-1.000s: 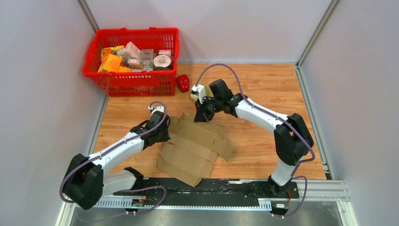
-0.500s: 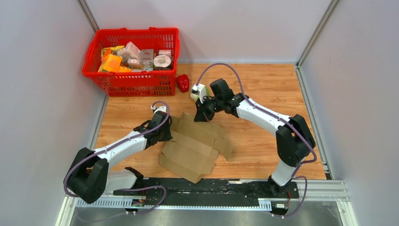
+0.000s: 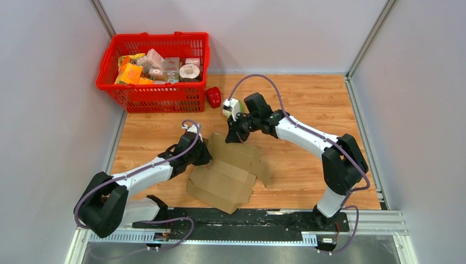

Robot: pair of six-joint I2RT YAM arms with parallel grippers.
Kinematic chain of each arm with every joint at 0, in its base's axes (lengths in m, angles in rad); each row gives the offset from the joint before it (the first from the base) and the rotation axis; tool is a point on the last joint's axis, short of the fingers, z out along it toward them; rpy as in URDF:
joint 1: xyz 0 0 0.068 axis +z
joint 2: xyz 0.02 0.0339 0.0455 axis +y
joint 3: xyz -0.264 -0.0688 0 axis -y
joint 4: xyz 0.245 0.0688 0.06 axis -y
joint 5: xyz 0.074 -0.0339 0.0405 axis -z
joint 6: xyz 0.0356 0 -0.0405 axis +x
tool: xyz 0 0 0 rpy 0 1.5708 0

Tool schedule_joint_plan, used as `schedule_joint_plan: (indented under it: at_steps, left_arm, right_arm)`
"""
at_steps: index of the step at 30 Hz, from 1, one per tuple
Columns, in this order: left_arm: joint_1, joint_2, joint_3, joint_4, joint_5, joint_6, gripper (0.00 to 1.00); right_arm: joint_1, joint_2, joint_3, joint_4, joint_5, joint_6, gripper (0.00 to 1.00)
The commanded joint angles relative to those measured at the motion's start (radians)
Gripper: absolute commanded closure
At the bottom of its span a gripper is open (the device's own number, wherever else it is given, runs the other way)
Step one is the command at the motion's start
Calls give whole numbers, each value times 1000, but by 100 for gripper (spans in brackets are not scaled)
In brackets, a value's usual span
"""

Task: Fold the paper box

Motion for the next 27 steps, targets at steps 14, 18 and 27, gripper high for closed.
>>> schedule_joint_plan:
  at_steps: [14,18,27]
  left_arm:
    - [-31,-495,-74,-254,-171,22,59]
    - [-31,-622,-30,-296,-190,48,38]
    - [-31,-457,66,-126,-118,108,38]
  right_arm:
    - [49,13,39,-3,162,-227,100]
    - [49,6,36,18,159,-232,100]
    - [31,-6,-28,153,41,-216,100]
